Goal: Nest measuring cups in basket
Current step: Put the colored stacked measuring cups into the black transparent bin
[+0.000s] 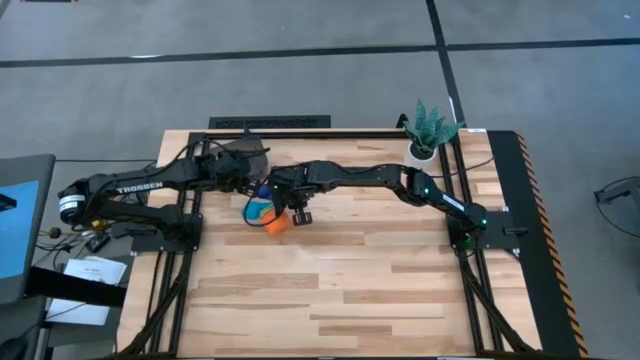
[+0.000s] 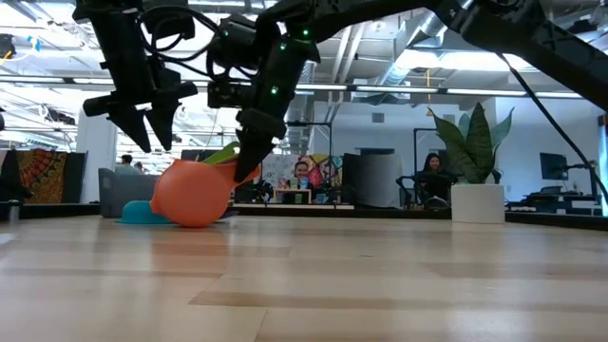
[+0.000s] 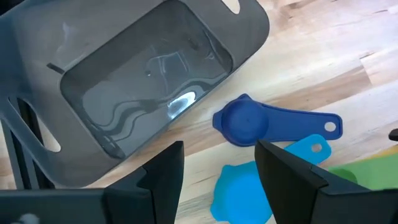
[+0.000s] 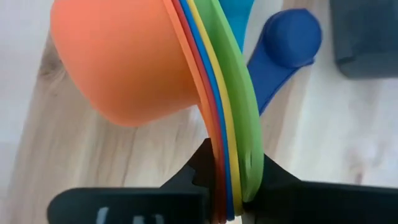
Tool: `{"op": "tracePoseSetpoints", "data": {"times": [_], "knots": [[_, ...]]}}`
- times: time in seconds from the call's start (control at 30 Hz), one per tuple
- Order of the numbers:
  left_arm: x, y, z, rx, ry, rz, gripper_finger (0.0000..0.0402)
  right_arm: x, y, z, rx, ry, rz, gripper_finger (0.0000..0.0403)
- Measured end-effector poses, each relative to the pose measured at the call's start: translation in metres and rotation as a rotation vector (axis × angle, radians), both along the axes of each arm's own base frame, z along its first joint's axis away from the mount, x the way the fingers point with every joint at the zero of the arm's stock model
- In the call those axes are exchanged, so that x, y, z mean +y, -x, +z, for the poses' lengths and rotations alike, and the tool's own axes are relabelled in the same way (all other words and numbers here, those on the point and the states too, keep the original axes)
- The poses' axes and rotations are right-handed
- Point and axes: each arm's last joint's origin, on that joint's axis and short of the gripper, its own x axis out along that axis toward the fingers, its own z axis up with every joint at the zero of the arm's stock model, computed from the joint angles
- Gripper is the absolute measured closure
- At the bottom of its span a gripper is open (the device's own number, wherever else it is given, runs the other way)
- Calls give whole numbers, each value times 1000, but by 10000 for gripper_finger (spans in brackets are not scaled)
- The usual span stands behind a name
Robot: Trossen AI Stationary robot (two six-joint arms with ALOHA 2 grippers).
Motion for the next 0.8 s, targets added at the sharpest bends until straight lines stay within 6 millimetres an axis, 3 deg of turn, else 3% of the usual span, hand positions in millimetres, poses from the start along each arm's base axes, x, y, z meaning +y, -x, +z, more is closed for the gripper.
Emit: {"op": "tracePoseSetpoints", "data": {"times": [0.37, 0.63, 0.8], "knots": [[-1, 2, 2, 21, -20, -51, 216, 36, -5, 3, -10, 218, -12, 363], [-4, 11, 12, 32, -91, -137, 216, 67, -8, 3, -78, 339, -159, 360], [-6, 18, 19, 41, -143, -208, 216, 98, -6, 3, -132, 333, -242, 358]]}}
